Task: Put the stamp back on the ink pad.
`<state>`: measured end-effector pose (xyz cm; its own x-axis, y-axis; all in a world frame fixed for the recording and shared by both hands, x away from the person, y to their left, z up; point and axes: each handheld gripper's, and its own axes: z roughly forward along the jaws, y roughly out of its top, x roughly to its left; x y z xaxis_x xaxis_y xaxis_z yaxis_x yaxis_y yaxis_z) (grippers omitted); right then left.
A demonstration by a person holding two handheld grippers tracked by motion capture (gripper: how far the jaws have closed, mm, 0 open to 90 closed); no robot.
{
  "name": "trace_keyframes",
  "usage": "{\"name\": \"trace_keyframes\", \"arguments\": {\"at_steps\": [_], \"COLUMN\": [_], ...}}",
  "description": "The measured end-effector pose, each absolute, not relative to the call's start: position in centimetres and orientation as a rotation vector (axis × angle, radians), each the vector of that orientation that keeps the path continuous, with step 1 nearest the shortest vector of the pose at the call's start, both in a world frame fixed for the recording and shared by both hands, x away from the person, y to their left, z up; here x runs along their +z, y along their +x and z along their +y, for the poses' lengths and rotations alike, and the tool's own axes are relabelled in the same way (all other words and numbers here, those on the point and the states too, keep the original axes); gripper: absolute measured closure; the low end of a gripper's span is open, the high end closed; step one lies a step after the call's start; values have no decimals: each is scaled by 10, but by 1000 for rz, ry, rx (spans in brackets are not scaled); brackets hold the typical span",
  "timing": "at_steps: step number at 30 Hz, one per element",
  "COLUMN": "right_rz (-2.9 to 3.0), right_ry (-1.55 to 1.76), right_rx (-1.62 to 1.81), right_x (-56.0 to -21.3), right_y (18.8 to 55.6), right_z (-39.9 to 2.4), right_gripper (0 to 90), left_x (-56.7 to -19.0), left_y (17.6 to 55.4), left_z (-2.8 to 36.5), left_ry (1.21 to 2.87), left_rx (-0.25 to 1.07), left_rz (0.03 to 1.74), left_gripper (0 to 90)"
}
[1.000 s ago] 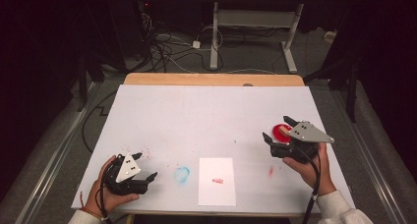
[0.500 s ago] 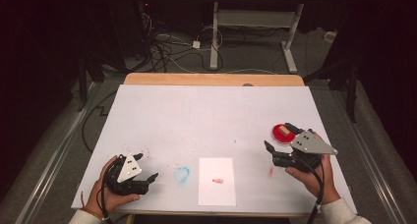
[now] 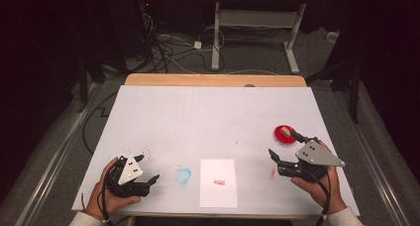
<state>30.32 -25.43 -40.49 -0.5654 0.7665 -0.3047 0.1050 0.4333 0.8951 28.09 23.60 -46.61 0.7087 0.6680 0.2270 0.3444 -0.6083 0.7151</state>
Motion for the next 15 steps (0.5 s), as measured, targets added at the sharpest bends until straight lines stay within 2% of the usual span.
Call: {"name": "trace_keyframes", "arguments": {"at_steps": [15], "right_rz": [1994], "right_ry": [721], "right_rx": [1118], "right_x": [-424], "right_y": [285], "right_z": [-264], "right_gripper": [176], "left_x": [-466], "left_y": [281], "left_z": [235], "left_ry": [2251], "left_rx": [632], "left_rz": [769], "left_gripper": [196]}}
